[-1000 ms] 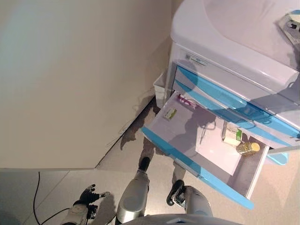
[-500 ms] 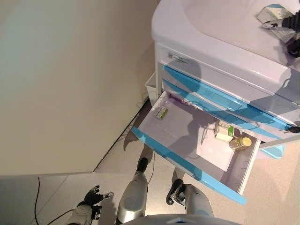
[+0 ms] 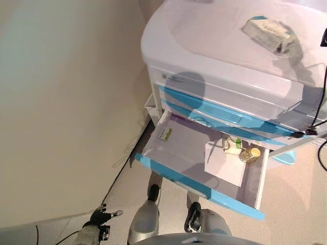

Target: Open the drawer and pick up the medicine

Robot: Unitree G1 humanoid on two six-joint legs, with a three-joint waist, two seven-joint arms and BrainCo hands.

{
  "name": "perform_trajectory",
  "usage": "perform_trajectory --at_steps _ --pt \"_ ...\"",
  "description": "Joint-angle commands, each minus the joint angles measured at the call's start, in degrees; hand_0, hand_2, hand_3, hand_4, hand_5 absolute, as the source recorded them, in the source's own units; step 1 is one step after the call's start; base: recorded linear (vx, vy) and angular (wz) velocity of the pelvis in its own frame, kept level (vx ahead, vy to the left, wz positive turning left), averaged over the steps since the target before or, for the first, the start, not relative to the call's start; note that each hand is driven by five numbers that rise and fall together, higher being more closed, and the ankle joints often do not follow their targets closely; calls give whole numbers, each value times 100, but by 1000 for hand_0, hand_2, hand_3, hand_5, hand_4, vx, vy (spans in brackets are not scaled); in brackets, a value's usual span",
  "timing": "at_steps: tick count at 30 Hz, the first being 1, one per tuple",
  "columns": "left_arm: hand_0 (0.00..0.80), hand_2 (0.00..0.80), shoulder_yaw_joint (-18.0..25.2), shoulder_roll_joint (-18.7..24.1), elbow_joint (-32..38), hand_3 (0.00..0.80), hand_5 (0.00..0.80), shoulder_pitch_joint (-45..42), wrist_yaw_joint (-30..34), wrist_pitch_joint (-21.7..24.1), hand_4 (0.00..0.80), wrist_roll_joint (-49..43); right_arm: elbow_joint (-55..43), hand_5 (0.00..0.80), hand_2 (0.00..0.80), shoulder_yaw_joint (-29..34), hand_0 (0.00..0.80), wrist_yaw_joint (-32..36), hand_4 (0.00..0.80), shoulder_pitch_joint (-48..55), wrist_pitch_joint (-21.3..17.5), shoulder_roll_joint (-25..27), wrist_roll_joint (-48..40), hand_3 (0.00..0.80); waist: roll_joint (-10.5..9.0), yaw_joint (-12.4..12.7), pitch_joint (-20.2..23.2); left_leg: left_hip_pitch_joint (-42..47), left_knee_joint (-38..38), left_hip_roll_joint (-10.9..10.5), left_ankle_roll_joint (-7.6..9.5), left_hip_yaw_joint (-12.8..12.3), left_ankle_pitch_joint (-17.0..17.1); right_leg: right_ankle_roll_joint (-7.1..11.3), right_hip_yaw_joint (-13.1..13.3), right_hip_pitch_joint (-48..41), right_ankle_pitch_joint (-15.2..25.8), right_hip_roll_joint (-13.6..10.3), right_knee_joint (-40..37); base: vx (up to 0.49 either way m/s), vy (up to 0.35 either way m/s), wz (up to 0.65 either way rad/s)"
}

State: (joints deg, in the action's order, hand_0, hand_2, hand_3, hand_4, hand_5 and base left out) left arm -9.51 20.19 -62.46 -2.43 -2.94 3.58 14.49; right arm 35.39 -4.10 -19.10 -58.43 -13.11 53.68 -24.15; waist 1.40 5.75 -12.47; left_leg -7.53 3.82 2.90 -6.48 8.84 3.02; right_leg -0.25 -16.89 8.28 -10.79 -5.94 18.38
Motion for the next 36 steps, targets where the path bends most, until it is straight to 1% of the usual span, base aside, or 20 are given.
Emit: perform_trajectory --at_steps 1,2,3,6,7,8,10,12,13,15,16,17,19,20,25,27,28,33,34,36 --pt "0 0 72 104 -228 0 0 -16 -63 41 0 -64 -478 0 0 259 0 -135 0 87 -593 82 -709 0 -218 -56 309 131 83 -143 177 -68 -210 501 109 -416 448 -4 -819 121 79 -45" --pt "0 0 132 94 -300 0 0 -47 -25 6 0 -112 -494 0 0 434 0 -33 0 335 -653 -82 -993 0 -253 -95 460 315 -1 -156 208 -203 -272 547 235 -627 541 42 -1100 117 81 -34" --pt "0 0 153 78 -288 0 0 -63 -16 1 0 -117 -529 0 0 530 0 -42 0 436 -674 -126 -1071 0 -246 -135 529 391 -46 -174 223 -254 -296 575 281 -698 584 45 -1203 152 120 -52" --pt "0 0 236 49 -267 0 0 -131 8 -23 0 -212 -814 0 0 920 0 -278 0 911 -743 -294 -807 0 -244 -196 746 673 -177 -238 298 -486 -399 673 535 -909 769 52 -1499 96 132 -56" --pt "0 0 313 0 -206 0 0 -149 -6 -11 0 -193 -867 0 0 1171 0 -392 0 1241 -755 -438 -751 0 -208 -267 854 796 -224 -268 341 -609 -463 715 632 -976 830 26 -1582 72 127 -45" --pt "0 0 305 14 -202 0 0 -161 -6 -11 0 -193 -894 0 0 1200 0 -399 0 1284 -750 -453 -741 0 -220 -241 859 814 -233 -266 344 -628 -466 718 650 -988 838 29 -1596 57 125 -46" --pt "0 0 354 -28 -204 0 0 -154 -11 -24 0 -195 -957 0 0 1495 0 -475 0 1705 -757 -673 -787 0 -200 -295 931 963 -300 -296 394 -776 -525 766 786 -1041 880 3 -1630 28 115 -47" --pt "0 0 437 -60 -177 0 0 -134 -22 -32 0 -182 -1011 0 0 1764 0 -465 0 2188 -742 -881 -910 0 -155 -388 985 1035 -366 -340 453 -907 -509 808 893 -1016 962 -29 -1623 -17 154 -51" --pt "0 0 519 -65 -126 0 0 -134 -44 -44 0 -183 -1119 0 0 2052 0 -494 0 2675 -737 -1134 -960 0 -119 -467 1034 1126 -451 -358 493 -1025 -525 846 1009 -1002 991 -45 -1605 -28 119 -50" --pt "0 0 508 -51 -122 0 0 -142 -44 -46 0 -182 -1144 0 0 2075 0 -498 0 2709 -729 -1149 -953 0 -130 -434 1042 1138 -465 -357 494 -1048 -522 846 1033 -995 991 -43 -1601 -6 62 -43" --pt "0 0 564 -71 -92 0 0 -134 -58 -51 0 -184 -1199 0 0 2229 0 -581 0 2969 -713 -1284 -912 0 -95 -504 1048 1164 -494 -375 512 -1094 -528 875 1071 -979 1012 -52 -1594 -20 100 -44" --pt "0 0 710 -81 -59 0 0 -166 -82 -59 0 -144 -1353 0 0 2564 0 -660 0 3559 -655 -1577 -769 0 -91 -562 1074 1243 -571 -398 547 -1196 -543 898 1162 -963 1039 -57 -1606 -28 134 -33" --pt "0 0 775 -73 -9 0 0 -186 -106 -46 0 -141 -1219 0 0 2715 0 -661 0 3847 -606 -1711 -781 0 -84 -588 1077 1283 -610 -410 563 -1254 -549 916 1213 -956 1061 -65 -1617 -19 85 -35" --pt "0 0 874 -53 63 0 0 -199 -108 -36 0 -131 -908 0 0 2856 0 -646 0 4219 -472 -1784 -681 0 -85 -647 1077 1313 -623 -431 589 -1308 -560 934 1280 -938 1083 -71 -1617 -4 75 -43" --pt "0 0 1166 27 -17 0 0 -215 -54 -38 0 -27 559 0 0 2750 0 -181 0 5188 219 -2018 -222 0 -142 -757 1045 1421 -776 -439 616 -1443 -552 983 1422 -886 1120 -44 -1619 -50 45 -21" --pt "0 0 1249 61 -104 0 0 -192 4 -67 0 -12 989 0 0 2507 0 77 0 5445 464 -2092 80 0 -184 -772 1050 1425 -834 -423 603 -1468 -505 992 1430 -875 1174 -27 -1669 -86 10 -16" --pt "0 0 1273 63 -136 0 0 -191 31 -75 0 -25 1411 0 0 2320 0 267 0 5708 640 -2256 347 0 -227 -783 1063 1412 -866 -405 591 -1461 -477 991 1396 -880 1219 -14 -1731 -68 8 -7" --pt "0 0 1266 46 -291 0 0 -171 48 -125 0 -122 1948 0 0 2032 0 490 0 5945 800 -2558 554 0 -297 -823 1099 1368 -882 -371 558 -1384 -436 978 1318 -922 1269 8 -1848 -58 -10 -1" --pt "0 0 1236 13 -410 0 0 -163 71 -144 0 -173 2311 0 0 1887 0 673 0 6016 862 -2792 516 0 -334 -818 1122 1359 -882 -346 539 -1343 -427 958 1268 -970 1276 21 -1900 -46 -13 0" --pt "0 0 1191 -1 -510 0 0 -135 94 -165 0 -258 2810 0 0 1510 0 911 0 6038 979 -2977 708 0 -373 -797 1139 1366 -882 -317 520 -1297 -409 938 1230 -1020 1281 36 -1938 -39 -17 4"
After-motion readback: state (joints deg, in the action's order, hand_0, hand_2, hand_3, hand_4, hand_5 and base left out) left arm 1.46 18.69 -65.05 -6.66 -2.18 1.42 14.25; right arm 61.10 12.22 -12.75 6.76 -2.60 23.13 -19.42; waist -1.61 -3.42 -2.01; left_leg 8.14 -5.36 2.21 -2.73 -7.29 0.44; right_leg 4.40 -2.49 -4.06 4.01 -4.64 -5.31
